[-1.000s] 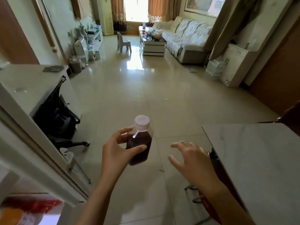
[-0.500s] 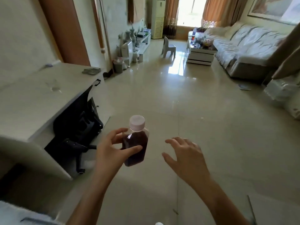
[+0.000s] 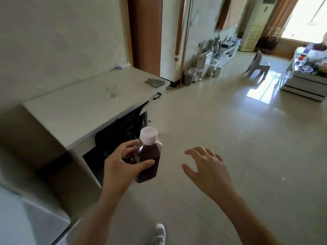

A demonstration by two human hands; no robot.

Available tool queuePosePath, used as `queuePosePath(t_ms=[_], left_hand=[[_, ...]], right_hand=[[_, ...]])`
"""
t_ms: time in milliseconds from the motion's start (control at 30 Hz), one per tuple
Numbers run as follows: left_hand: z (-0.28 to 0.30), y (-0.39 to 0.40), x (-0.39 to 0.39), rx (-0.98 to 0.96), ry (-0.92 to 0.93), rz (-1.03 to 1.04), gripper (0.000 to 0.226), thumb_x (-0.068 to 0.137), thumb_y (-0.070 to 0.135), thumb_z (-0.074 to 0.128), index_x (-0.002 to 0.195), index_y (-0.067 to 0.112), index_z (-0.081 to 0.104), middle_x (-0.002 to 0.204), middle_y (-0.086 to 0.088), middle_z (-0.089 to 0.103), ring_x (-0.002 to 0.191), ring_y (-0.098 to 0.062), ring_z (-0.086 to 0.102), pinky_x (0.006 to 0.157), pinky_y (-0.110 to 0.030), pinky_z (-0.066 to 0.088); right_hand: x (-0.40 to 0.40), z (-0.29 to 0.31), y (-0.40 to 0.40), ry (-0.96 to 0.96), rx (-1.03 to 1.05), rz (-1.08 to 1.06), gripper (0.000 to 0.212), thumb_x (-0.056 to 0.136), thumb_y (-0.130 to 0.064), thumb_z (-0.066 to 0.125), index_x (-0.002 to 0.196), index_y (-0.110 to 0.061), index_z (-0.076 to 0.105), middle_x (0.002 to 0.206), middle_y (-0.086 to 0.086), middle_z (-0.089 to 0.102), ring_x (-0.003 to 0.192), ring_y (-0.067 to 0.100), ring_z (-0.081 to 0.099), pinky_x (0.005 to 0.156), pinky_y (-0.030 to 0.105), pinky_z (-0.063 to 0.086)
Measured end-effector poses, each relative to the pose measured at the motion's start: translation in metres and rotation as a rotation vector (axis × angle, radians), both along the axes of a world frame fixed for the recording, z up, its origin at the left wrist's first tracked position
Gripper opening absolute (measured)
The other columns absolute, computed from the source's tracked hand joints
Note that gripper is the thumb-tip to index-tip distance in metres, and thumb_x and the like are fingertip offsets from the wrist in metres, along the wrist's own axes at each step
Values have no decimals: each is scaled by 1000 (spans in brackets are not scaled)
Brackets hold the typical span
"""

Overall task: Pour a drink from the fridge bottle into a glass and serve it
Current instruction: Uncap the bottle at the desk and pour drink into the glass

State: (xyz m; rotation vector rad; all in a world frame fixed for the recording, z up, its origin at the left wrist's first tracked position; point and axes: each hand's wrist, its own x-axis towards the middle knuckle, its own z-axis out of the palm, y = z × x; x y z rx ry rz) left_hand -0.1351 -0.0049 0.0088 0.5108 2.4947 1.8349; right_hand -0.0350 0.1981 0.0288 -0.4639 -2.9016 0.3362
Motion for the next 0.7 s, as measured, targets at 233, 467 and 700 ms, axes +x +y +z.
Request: queuePosePath(t_ms=[233, 467, 700], left_hand=[[0, 56, -112, -13, -26, 63, 63, 55, 26, 89, 112, 32, 60, 101, 17, 68, 97, 2, 62, 78, -16, 48], [-5, 98, -217, -56, -61, 233, 63, 54, 32, 89, 110, 35, 61, 100, 21, 68, 96, 6, 60, 80, -16, 46], [-14, 124, -286, -53, -45, 362, 58, 53, 27, 91, 101, 38, 60, 100, 23, 66, 95, 8, 60, 75, -9, 50]], right_hand=[[-118, 6, 52, -6, -49, 92, 40, 87, -49, 51, 122, -30, 53, 126, -13, 55, 118, 14, 48, 99, 36, 33], [-259, 4, 101, -31, -88, 235, 39, 87, -49, 51, 121, -32, 53, 127, -14, 54, 119, 12, 47, 99, 34, 33], [-371, -4, 132, -46, -95, 433, 40, 88, -48, 49, 123, -31, 51, 127, -13, 53, 118, 11, 47, 98, 33, 34]])
